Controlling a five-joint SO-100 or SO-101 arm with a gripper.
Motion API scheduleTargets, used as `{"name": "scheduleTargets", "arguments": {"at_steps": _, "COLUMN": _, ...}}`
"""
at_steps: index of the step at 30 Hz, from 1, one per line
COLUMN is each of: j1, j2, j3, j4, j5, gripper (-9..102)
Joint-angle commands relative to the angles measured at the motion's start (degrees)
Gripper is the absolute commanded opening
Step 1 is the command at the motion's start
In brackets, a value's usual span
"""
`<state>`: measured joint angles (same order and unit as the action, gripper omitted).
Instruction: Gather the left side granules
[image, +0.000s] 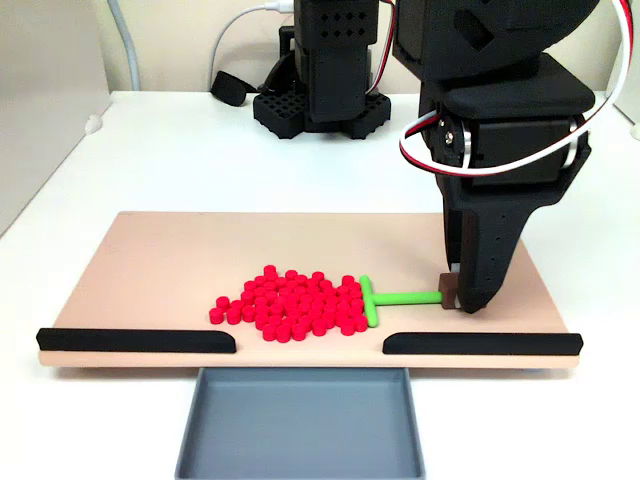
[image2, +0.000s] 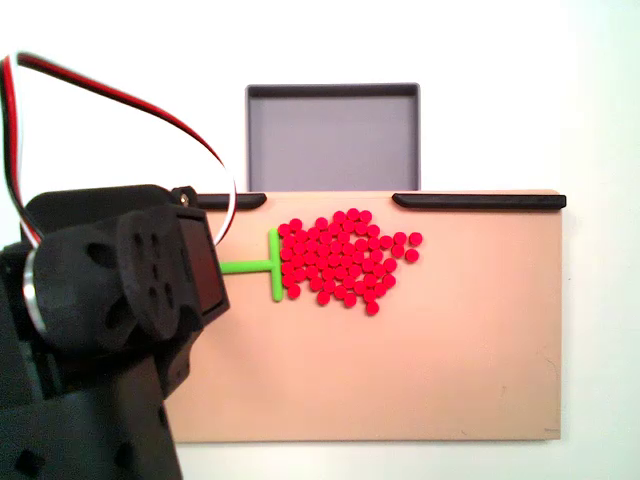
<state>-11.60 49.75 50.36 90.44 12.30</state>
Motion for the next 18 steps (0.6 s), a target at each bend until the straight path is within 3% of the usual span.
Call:
{"name": "scheduleTargets", "arguments": {"at_steps": 1, "j1": 0.88, "j2": -0.09, "j3": 0.35, "j4": 0.18, "j5": -0.44, "gripper": 0}}
{"name": "scheduleTargets", "arguments": {"at_steps": 18, "j1": 1.41, "j2": -0.09, "j3": 0.44, "j4": 0.18, "j5": -1.05, "gripper": 0}}
